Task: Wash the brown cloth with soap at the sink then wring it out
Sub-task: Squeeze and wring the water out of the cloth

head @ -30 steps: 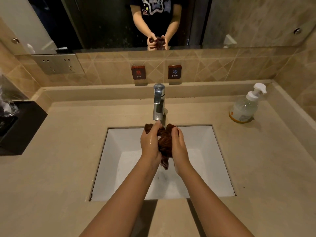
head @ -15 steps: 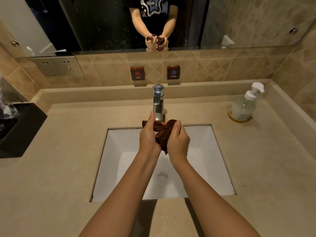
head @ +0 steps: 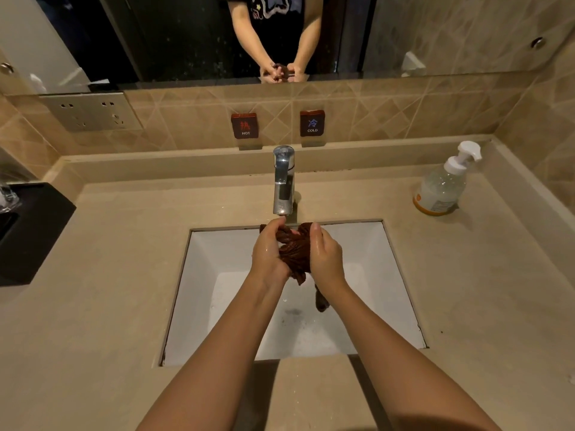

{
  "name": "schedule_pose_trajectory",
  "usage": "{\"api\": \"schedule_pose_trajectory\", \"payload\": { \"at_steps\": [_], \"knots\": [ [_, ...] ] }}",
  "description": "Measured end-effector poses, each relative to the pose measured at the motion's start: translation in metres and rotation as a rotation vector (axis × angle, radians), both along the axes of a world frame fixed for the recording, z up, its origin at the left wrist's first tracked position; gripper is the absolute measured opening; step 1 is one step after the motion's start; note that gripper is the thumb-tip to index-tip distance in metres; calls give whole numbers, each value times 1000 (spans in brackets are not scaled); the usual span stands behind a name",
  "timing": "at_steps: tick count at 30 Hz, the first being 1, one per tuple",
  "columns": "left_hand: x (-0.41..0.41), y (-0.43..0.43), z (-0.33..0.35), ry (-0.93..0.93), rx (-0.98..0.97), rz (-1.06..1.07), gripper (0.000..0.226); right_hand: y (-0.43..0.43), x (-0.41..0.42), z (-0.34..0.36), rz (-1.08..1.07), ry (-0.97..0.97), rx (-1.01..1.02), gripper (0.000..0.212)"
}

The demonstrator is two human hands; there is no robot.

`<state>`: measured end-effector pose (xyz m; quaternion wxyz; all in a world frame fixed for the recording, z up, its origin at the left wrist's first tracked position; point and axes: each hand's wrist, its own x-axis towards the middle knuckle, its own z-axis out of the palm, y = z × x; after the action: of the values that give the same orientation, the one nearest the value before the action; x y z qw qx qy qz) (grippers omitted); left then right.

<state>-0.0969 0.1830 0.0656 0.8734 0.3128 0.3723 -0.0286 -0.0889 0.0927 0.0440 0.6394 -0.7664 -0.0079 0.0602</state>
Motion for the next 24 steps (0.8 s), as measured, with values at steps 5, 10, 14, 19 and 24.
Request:
{"api": "schedule_pose_trajectory", "payload": {
  "at_steps": [5, 10, 14, 19, 24],
  "knots": [
    [6, 6, -2, -15, -22, 59, 22, -18, -7, -6, 180, 208, 178, 52],
    [11, 10, 1, -27, -144, 107, 22, -45, -12, -24, 484, 358, 123, 72],
    [7, 14, 20, -94, -233, 110, 44, -69, -11, -33, 603, 379, -21, 43],
    [10, 19, 27, -100, -86, 197, 26, -70, -5, -27, 270, 251, 324, 28],
    [1, -2, 13, -156, -15, 176, 44, -24, 0, 25, 28, 247, 782, 74]
  ]
}}
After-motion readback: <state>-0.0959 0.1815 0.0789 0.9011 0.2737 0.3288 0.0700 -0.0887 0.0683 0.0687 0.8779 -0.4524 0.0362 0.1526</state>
